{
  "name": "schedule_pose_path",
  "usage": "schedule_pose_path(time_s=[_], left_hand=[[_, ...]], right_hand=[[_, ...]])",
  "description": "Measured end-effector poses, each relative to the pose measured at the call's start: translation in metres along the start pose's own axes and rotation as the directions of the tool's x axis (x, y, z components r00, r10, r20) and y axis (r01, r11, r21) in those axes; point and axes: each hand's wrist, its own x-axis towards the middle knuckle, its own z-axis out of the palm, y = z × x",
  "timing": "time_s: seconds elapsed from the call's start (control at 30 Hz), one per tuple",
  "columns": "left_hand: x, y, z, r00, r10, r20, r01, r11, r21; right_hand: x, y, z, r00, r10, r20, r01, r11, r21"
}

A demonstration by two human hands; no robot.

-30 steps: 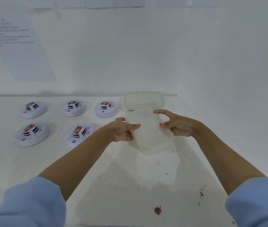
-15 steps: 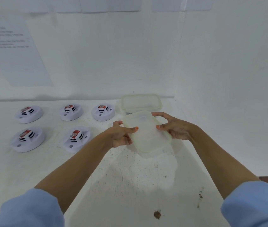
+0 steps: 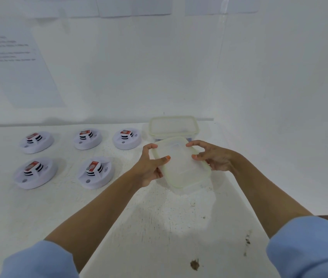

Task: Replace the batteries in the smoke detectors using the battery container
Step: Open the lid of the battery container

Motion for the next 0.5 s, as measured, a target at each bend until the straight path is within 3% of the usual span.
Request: schedule_pose_path(time_s=[0.1, 0.33, 0.5], left_hand=[[0.001, 0.002, 0.000, 0.995, 0.089, -0.035, -0.088, 0.995, 0.045], [-0.004, -0.001, -0.003, 0.997, 0.071, 0.012, -0.072, 0.984, 0.163], [-0.004, 0.003, -0.002, 0.998, 0.060, 0.020, -0.062, 0.984, 0.168]], right_hand=[[0.006, 0.002, 0.000, 1.000, -0.022, -0.004, 0.022, 0.998, 0.057], [0.010, 0.005, 0.012, 0.992, -0.105, -0.072, 0.113, 0.986, 0.126], [0.008, -0.007, 0.012, 0.962, -0.162, -0.222, 0.145, 0.985, -0.094]])
